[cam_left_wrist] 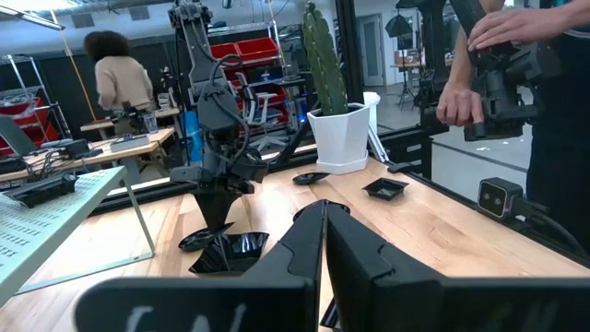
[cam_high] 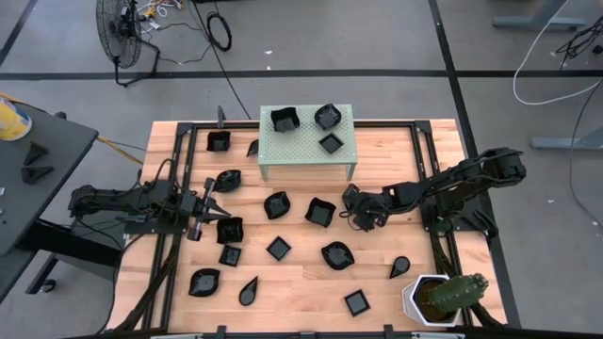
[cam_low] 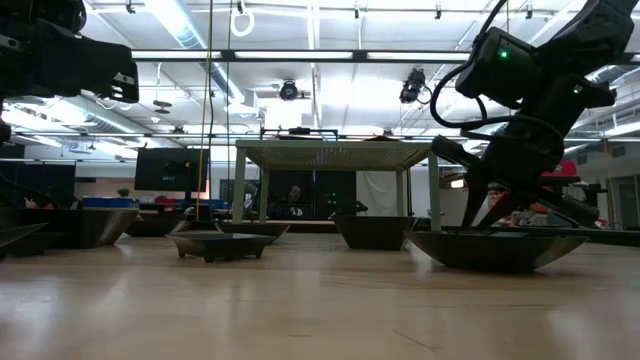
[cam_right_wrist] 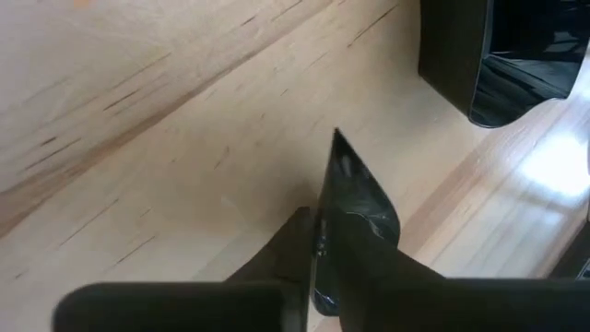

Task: Pick & Place Mini shaped plates
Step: Put the drop shaped plate on the shelf

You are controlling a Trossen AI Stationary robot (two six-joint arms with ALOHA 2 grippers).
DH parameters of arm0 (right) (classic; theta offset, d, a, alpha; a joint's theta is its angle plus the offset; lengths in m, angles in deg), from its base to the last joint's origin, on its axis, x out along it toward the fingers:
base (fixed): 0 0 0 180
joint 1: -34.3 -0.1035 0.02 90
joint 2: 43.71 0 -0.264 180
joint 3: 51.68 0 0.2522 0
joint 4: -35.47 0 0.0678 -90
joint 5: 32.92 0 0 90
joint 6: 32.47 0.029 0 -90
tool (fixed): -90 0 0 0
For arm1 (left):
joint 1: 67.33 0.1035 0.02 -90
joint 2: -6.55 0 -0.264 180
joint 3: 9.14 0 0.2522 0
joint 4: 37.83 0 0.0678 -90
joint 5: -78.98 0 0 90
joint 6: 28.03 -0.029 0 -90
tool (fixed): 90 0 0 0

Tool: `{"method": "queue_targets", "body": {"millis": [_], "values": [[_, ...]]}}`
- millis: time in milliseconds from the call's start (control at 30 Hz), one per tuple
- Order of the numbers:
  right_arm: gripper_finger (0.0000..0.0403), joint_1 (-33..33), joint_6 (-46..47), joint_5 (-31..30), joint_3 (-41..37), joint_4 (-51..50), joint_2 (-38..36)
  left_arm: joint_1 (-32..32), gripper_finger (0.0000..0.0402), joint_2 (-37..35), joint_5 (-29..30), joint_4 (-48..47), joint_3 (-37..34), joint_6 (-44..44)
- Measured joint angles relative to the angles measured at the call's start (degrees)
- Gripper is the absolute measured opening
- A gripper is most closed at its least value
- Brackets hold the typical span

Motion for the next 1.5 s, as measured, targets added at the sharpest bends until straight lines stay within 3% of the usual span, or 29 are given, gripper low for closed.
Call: {"method": "queue_targets", "body": {"millis": [267,633,1167,1500], "values": [[0.0007,0.0,-0.01,0.0,0.0,0.01,0.0,0.01,0.0023,0.0,0.0,0.0,0.0,0.0],[0.0002,-0.01,-1.45,0.02,3.11,-2.14,-0.38,0.01,0.0023,0.0,0.0,0.0,0.0,0.0],[0.0002,-0.15,-7.64,5.1,27.84,-17.18,-5.05,0.01,0.0023,0.0,-0.02,-0.01,0.0,0.0],[0.0001,0.0,-28.3,4.0,42.8,-20.08,-4.3,0.0,0.0023,0.0,0.0,0.0,0.0,0.0]]}}
